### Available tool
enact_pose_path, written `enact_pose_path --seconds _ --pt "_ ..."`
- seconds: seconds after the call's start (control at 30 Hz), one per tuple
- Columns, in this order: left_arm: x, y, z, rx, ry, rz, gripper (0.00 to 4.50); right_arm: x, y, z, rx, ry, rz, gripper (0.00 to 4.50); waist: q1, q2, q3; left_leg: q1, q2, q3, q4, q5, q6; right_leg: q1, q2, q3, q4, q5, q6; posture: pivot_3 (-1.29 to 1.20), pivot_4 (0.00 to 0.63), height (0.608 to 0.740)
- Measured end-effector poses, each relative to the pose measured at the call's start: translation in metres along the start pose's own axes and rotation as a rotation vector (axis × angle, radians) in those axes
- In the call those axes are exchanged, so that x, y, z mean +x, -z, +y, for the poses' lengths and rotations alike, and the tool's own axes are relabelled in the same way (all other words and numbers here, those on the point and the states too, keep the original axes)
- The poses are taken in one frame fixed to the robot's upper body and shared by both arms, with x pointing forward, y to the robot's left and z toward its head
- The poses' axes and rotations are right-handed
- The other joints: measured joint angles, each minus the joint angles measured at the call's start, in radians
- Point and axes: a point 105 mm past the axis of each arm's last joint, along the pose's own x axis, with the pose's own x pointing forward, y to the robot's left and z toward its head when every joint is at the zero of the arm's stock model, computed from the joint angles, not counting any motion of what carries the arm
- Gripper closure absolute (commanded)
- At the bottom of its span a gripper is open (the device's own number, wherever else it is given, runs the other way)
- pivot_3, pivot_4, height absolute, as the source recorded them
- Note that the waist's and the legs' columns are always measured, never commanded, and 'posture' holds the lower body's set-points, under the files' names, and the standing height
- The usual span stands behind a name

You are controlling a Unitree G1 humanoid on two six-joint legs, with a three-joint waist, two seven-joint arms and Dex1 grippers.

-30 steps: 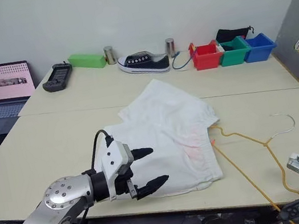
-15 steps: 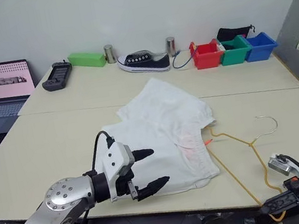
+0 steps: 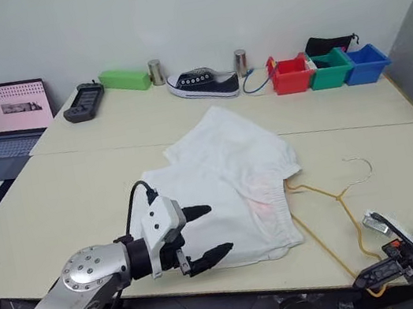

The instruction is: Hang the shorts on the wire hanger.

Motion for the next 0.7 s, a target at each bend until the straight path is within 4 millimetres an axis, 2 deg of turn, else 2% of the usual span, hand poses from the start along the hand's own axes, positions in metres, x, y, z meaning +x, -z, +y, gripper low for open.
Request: enact_pose_path --seconds 0.13,0.33,0.43,0.47,0.53,0.7 --pt "0.000 0.000 0.000 0.004 -0.003 0.002 0.01 -0.017 0.002 -0.008 -0.053 0.058 0.015 4.50 0.000 0.000 0.000 0.000 0.001 0.000 0.000 0.000 0.000 0.000 0.000 0.000 0.000 0.000 0.000 -0.17 0.077 0.740" --pt "-0.001 0.000 0.000 0.013 -0.003 -0.001 0.01 -0.044 0.007 -0.005 -0.055 0.033 0.017 4.50 -0.001 0.003 0.003 0.000 0.001 0.001 0.000 -0.001 0.000 0.000 0.000 0.000 0.000 0.000 0.001 -0.20 0.075 0.740" --pt "-0.001 0.000 0.001 0.014 -0.002 -0.001 0.01 -0.054 0.009 0.009 -0.072 -0.011 0.039 4.50 -0.003 0.005 0.003 0.000 0.001 0.001 -0.001 -0.001 -0.001 -0.001 0.000 -0.001 0.000 0.000 0.001 -0.21 0.071 0.740" --pt "-0.001 0.000 0.001 0.015 -0.001 -0.002 0.01 -0.057 0.007 0.020 -0.097 -0.042 0.050 4.50 -0.005 0.005 0.003 0.001 0.002 0.001 -0.001 -0.001 -0.001 -0.001 0.000 -0.001 0.000 0.000 0.001 -0.21 0.071 0.740" --pt "-0.001 -0.001 0.001 0.016 0.002 -0.003 0.01 -0.059 0.006 0.026 -0.120 -0.054 0.053 4.50 -0.007 0.005 0.003 0.001 0.002 0.001 -0.001 -0.002 -0.002 -0.001 0.000 -0.001 0.000 0.000 0.001 -0.21 0.071 0.740" --pt "0.001 -0.003 0.001 0.031 0.014 -0.011 0.01 -0.052 0.002 0.044 -0.153 -0.129 0.066 4.50 -0.007 0.004 0.003 0.000 0.002 0.002 -0.001 -0.002 -0.003 -0.001 0.000 -0.001 0.000 0.000 0.002 -0.21 0.060 0.740"
